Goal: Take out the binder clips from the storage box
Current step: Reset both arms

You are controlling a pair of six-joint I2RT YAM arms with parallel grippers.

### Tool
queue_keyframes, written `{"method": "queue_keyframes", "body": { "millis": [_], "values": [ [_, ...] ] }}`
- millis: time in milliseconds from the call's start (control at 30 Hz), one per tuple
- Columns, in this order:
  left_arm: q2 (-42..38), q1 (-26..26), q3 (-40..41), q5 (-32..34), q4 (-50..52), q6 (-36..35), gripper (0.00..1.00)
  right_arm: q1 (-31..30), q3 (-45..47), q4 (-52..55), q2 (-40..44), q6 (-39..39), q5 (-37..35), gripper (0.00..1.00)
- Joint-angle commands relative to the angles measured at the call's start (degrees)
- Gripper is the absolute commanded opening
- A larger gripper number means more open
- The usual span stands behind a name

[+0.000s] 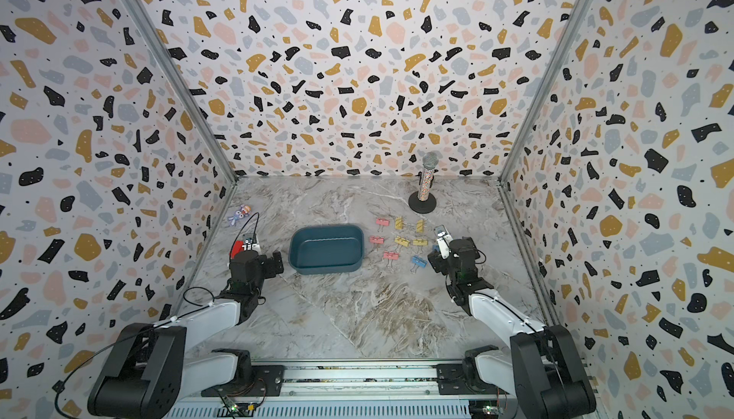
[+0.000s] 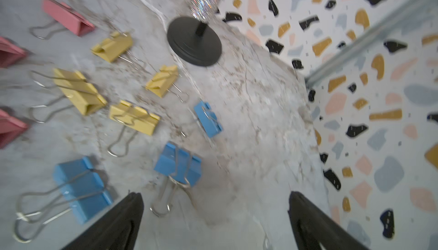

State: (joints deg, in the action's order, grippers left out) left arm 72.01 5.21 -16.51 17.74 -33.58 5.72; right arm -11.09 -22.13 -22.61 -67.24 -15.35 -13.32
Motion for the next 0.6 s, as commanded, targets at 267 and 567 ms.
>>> {"method": "queue_keyframes", "body": {
  "millis": [267, 567],
  "values": [
    [8.33, 0.45, -0.62, -0.99, -14.41, -2.82, 1.0, 6.67, 1.24, -16.3, -9.11, 10.32, 6.87, 1.0],
    [8.29, 0.5, -0.56, -0.98, -14.49, -2.78, 1.0, 7.03, 5.97, -36.95, -20.03, 9.98, 10.17, 1.0]
  ]
}}
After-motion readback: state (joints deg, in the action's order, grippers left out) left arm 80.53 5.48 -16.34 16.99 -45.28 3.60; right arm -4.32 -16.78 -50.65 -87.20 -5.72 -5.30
